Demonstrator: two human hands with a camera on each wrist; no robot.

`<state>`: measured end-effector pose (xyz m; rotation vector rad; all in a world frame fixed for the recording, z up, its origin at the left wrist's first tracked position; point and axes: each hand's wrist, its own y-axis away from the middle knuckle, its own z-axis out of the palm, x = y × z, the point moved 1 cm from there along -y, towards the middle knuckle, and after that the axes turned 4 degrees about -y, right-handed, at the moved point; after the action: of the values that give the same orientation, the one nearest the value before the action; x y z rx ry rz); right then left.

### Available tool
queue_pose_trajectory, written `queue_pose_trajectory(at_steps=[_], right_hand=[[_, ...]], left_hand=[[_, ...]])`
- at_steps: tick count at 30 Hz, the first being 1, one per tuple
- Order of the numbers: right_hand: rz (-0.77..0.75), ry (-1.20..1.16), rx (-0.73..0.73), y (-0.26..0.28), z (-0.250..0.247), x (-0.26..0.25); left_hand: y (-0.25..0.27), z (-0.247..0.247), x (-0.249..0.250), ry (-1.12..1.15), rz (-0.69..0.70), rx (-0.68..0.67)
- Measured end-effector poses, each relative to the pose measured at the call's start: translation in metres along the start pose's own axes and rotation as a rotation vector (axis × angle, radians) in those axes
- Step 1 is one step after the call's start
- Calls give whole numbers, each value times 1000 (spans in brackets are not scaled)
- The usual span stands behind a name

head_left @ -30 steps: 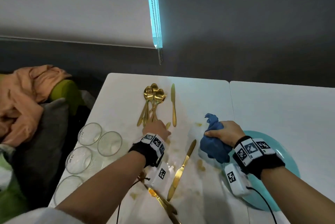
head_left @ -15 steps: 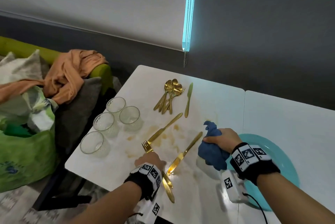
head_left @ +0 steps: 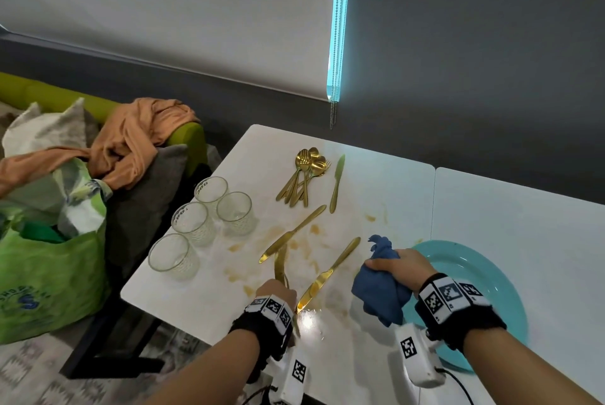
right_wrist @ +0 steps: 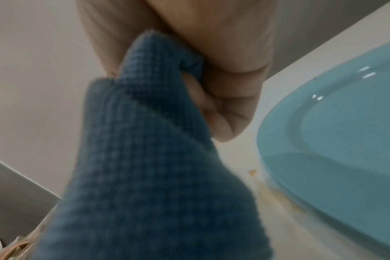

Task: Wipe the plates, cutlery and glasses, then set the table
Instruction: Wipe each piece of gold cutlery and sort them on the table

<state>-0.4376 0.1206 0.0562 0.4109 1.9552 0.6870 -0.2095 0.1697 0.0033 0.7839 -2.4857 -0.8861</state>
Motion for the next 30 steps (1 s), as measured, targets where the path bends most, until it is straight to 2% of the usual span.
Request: queue_pose_trajectory(at_steps=[3,8,12,14,18,24,26,28,30], right_hand=[[33,-111,-20,-2,4,4],[85,-581,-73,-14,18,7],[116,-825,-41,-21,30,-3],[120,-764,32,-26,32,-7],[66,-463,167,-33,21,-14],[-144,-52,190,-26,-8,-60],[-191,1,254,-27,-14,-70],[-176,3,375,-33,-20,-71],[-117,-134,501,-38,-30,-67]], left_hand=[[7,-8,6,79,59,-28],[31,-18,31,408,272,-72],[45,-18,56,455,404,-234],[46,-21,63,507,418,-300],[42,-36,63,532,407,-376],[28,-71,76,458,470,-412],[20,-79,82,408,490,-388],[13,-86,86,380,496,-374],[2,-93,87,415,507,-334]])
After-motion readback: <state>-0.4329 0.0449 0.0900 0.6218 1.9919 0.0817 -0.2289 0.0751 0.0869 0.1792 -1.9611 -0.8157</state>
